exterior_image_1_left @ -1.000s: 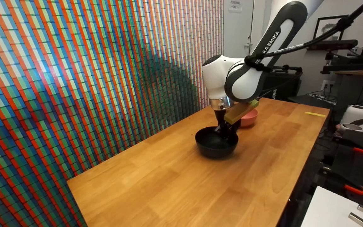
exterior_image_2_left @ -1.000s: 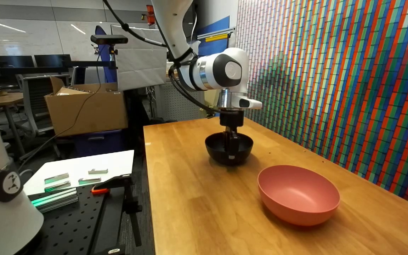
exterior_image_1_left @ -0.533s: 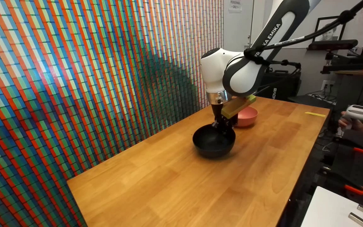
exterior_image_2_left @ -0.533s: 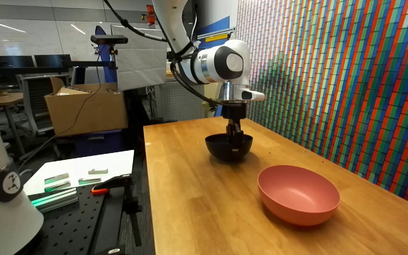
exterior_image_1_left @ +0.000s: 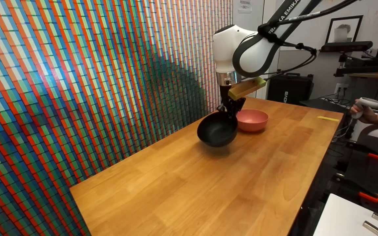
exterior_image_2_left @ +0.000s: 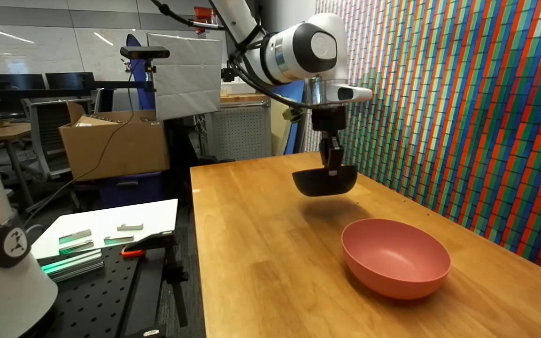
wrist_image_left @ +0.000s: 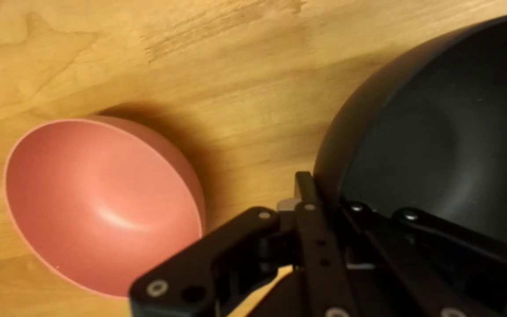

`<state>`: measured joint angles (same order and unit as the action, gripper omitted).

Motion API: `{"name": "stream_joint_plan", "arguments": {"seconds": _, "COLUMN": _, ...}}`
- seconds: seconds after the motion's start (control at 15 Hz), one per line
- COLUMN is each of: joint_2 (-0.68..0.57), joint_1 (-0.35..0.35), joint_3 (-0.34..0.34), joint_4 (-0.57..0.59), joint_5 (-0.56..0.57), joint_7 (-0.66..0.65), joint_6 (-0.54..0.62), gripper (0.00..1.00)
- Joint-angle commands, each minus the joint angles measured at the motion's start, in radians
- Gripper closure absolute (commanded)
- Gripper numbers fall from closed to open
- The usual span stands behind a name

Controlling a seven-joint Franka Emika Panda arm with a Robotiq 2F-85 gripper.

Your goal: Pick the black bowl and put it in the orange bowl

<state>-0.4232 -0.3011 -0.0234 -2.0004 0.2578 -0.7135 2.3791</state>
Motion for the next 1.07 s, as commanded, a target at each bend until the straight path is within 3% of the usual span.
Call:
{"name": "stream_joint_plan", "arguments": {"seconds": 0.0, "joint_2": 0.077, "joint_1": 0.043, "joint_3": -0.017, "joint_4": -0.015, "joint_5": -0.003, "joint_7": 0.026, "joint_6": -0.018, "gripper": 0.98}}
{"name": "stream_joint_plan", "arguments": {"seconds": 0.47, "joint_2": 0.157, "joint_1": 0.142, "joint_3": -0.060, "joint_4": -0.037, "joint_5": -0.008, "joint_7": 0.031, "joint_6": -0.038, "gripper": 0.98}}
{"name": "stream_joint_plan", "arguments": {"seconds": 1.0, "joint_2": 0.229, "joint_1": 0.249, "joint_3": -0.105, "joint_4": -0.156, "joint_5": -0.002, "joint_7": 0.043, "joint_6": -0.072, "gripper": 0.98}}
